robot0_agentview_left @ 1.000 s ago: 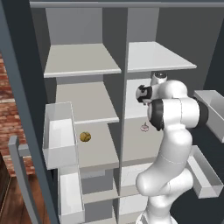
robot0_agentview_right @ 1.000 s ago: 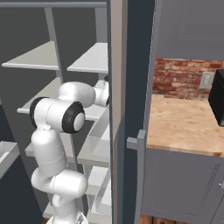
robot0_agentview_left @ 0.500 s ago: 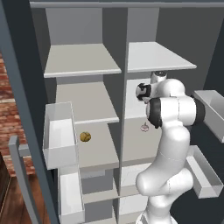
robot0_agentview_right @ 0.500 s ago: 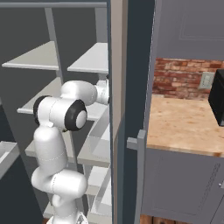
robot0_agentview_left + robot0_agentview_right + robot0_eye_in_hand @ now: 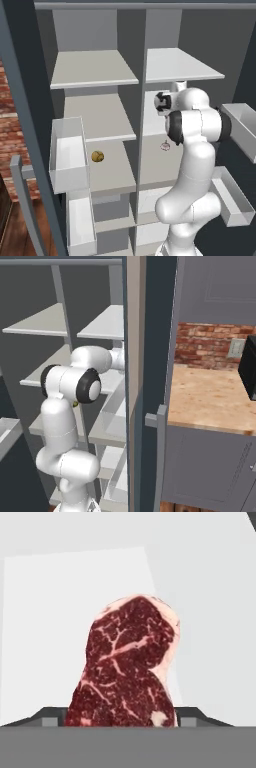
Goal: There's a steak in the fridge that needs to be moved to the freezer for freezing. Pick up the steak from the fridge, place it on any shelf in the freezer, and close the fridge and freezer doors when done.
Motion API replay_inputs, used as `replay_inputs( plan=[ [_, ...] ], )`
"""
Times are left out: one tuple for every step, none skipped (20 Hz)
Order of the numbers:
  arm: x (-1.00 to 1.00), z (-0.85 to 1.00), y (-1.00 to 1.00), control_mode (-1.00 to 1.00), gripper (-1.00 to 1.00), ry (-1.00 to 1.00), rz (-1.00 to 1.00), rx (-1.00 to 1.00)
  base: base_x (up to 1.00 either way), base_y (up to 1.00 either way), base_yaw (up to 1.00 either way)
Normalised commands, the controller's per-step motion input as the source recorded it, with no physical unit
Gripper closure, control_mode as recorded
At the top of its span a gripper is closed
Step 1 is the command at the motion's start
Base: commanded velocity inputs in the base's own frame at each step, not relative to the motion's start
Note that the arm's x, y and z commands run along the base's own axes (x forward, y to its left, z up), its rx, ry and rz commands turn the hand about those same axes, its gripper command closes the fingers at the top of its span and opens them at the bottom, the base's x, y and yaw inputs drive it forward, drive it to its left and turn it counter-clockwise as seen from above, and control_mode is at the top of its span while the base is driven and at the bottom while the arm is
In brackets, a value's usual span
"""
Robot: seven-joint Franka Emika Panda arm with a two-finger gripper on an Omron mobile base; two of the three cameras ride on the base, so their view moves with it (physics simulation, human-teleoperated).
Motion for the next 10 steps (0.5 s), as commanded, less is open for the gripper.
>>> replay_inputs(
  plan=[
    [-0.51, -1.0, 0.0, -1.0, 1.0, 0.34, 0.11, -0.09, 0.0, 0.0, 0.0],
    [-0.65, -1.0, 0.0, -1.0, 1.0, 0.33, 0.1, -0.09, 0.0, 0.0, 0.0],
    [-0.78, -1.0, 0.0, -1.0, 1.0, 0.33, 0.1, -0.08, 0.0, 0.0, 0.0],
    [-0.86, -1.0, 0.0, -1.0, 1.0, 0.3, 0.11, -0.03, 0.0, 0.0, 0.0],
    [-0.89, -1.0, 0.0, -1.0, 1.0, 0.3, 0.1, -0.02, 0.0, 0.0, 0.0],
    [-0.85, -1.0, -0.01, -1.0, 1.0, 0.25, 0.09, 0.0, 0.0, 0.0, 0.0],
    [-0.85, -1.0, -0.2, -1.0, 1.0, 0.19, 0.08, 0.0, 0.0, 0.0, 0.0],
    [-0.79, -1.0, -0.24, -1.0, 1.0, 0.2, 0.07, 0.0, 0.0, 0.0, 0.0],
    [-0.81, -1.0, -0.27, -1.0, 1.0, 0.18, 0.05, 0.0, 0.0, 0.0, 0.0],
    [-0.79, -1.0, -0.27, -1.0, 1.0, 0.17, 0.05, 0.0, 0.0, 0.0, 0.0]
  ],
)
